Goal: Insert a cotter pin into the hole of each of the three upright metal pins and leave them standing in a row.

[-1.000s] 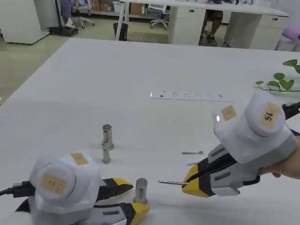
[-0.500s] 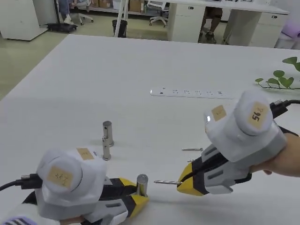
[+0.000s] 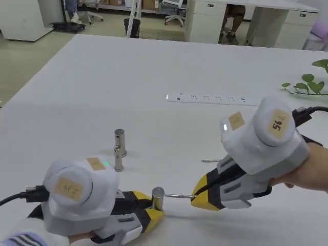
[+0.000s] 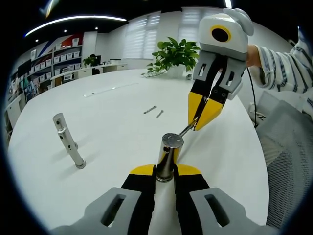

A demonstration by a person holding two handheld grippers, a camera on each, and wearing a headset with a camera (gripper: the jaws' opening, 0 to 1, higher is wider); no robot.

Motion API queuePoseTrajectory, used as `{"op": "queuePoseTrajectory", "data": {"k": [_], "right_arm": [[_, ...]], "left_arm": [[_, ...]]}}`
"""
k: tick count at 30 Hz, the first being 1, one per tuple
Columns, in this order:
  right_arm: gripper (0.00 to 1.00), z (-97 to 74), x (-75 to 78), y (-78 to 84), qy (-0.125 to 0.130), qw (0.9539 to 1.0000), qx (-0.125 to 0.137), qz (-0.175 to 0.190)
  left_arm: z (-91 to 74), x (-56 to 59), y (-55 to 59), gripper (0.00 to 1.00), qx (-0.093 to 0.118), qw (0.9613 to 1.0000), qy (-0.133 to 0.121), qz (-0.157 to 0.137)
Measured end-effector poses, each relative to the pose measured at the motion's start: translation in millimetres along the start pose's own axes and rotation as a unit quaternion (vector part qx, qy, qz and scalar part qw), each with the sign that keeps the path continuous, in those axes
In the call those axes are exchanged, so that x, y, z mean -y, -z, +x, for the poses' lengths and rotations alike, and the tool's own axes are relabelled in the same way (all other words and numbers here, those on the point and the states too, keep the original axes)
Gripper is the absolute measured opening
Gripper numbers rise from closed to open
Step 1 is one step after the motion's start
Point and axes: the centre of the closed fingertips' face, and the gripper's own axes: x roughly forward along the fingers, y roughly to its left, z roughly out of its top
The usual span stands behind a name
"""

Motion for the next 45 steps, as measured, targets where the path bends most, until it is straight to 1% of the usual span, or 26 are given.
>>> {"op": "queuePoseTrajectory", "data": {"k": [3,4,7,11,16,24,30,32,34,38,39,41,45], "right_arm": [[0.03,0.1,1.5,-0.9,0.003,1.0,0.0,-0.003],[0.03,-0.3,1.5,-1.1,0.002,1.0,0.001,-0.002],[0.03,-1.8,2.1,-2.1,0.003,1.0,0.004,-0.002],[0.03,-2.4,1.3,-2.4,0.001,1.0,0.002,-0.007],[0.03,0.5,-1.9,-6.3,-0.001,0.9999,0.006,-0.01],[0.03,7.8,1.3,-7.5,0.005,1.0,0.004,-0.007],[0.03,14.2,1.4,-14.7,0.001,0.9999,0.005,-0.01],[0.03,17.1,1.2,-19.1,-0.001,0.9999,0.01,-0.011],[0.03,21.9,0.5,-25.6,-0.003,0.9999,0.015,-0.006],[0.03,28.2,-0.9,-33.3,-0.006,0.9998,0.019,-0.003],[0.04,29.4,-1.2,-35.1,-0.006,0.9998,0.02,0.003],[0.04,28.4,-2.8,-35.0,-0.005,0.9999,0.016,-0.004],[0.04,27.1,-4.2,-34.7,-0.004,0.9999,0.016,0.003]], "left_arm": [[0.1,0.0,0.3,0.12,-0.001,1.0,-0.001,-0.005],[0.0,0.1,0.3,0.12,-0.001,1.0,-0.001,0.0],[0.1,0.0,0.5,0.12,-0.002,1.0,0.0,0.0],[-0.1,0.4,0.7,0.12,-0.004,1.0,0.0,0.001],[-0.3,0.7,1.0,0.12,-0.004,1.0,-0.002,0.002],[-0.5,0.9,0.8,0.12,-0.004,1.0,-0.004,0.004],[-0.6,0.2,0.4,0.12,-0.003,1.0,-0.006,0.004],[-0.3,0.4,0.3,0.12,-0.003,1.0,-0.007,0.003],[-0.2,0.4,0.3,0.12,-0.002,1.0,-0.009,-0.001],[-0.2,1.0,0.5,0.12,-0.001,0.9999,-0.01,-0.002],[-0.4,1.3,0.6,0.12,-0.002,0.9999,-0.01,0.001],[-1.2,1.3,1.0,0.12,-0.002,0.9999,-0.011,0.003],[-1.9,1.7,1.2,0.12,0.0,0.9999,-0.011,0.001]]}}
